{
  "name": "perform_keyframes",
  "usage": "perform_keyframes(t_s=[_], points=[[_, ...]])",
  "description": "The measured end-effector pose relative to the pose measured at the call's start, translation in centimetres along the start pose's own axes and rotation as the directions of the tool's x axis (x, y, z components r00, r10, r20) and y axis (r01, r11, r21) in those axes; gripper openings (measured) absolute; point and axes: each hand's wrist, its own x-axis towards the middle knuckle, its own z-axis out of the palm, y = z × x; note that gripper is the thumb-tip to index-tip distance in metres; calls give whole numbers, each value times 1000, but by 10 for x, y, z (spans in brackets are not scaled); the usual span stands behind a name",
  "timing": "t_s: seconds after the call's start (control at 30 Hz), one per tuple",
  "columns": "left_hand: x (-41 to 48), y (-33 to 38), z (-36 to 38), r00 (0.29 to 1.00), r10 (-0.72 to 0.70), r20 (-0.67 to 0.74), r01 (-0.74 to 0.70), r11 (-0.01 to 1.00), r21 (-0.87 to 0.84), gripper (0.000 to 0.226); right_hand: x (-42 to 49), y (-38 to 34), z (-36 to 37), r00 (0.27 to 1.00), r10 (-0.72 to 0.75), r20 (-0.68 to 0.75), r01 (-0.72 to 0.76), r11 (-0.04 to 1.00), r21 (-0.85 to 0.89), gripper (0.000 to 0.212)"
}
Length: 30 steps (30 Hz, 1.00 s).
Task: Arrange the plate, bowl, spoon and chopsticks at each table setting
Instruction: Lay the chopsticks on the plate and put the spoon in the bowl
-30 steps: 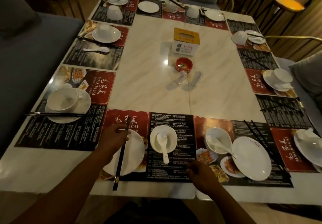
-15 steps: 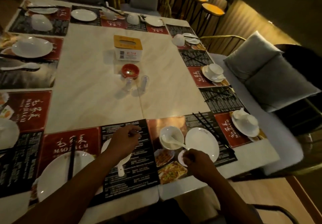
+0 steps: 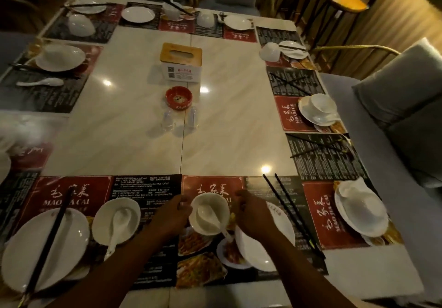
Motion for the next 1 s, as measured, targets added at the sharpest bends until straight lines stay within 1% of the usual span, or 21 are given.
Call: perform_keyframes(t_s=[0.03,0.1,0.17,0.27,0.37,0.43,0.47,0.57,0.63,0.67,0.73,0.8,0.87,1.0], points=[[-3,-2,4,1000,-22,-16,21,999,-30,20,6,-2,5,998,-36,49,37,999,-28,3],[-5,-5,20,995,-76,-68,69,992,-101,22,21,2,14,984,-74,164,86,994,-66,19],[-8,-6,31,984,-97,-150,80,990,-117,26,31,4,21,964,-124,234,154,981,-116,29],[-7,-4,39,965,-81,-250,66,996,-68,30,38,6,26,952,-146,269,184,975,-122,29],[0,5,46,949,-147,-277,107,982,-157,25,52,13,22,959,-133,251,163,981,-104,25],[7,17,54,945,-170,-278,97,961,-257,21,64,18,11,968,-121,221,146,984,-99,24],[11,26,58,946,-163,-278,76,951,-299,22,70,21,4,970,-130,203,152,984,-95,26],[28,54,72,954,-133,-268,34,939,-343,30,89,31,-23,978,-114,175,132,987,-96,25],[42,69,83,967,-136,-213,48,925,-376,26,100,44,-38,988,-71,140,83,993,-84,24],[47,76,89,973,-144,-181,66,923,-379,26,105,50,-45,992,-47,120,55,996,-67,26],[57,90,98,979,-151,-137,96,933,-347,37,114,62,-56,996,-15,84,19,999,-39,29],[63,102,105,982,-150,-112,104,935,-338,44,123,70,-65,997,20,75,-18,999,-30,32],[68,109,110,983,-159,-97,116,930,-348,45,130,77,-70,996,53,78,-51,999,-19,35],[72,116,114,982,-164,-91,125,934,-336,47,138,85,-75,995,50,86,-49,999,-10,37]])
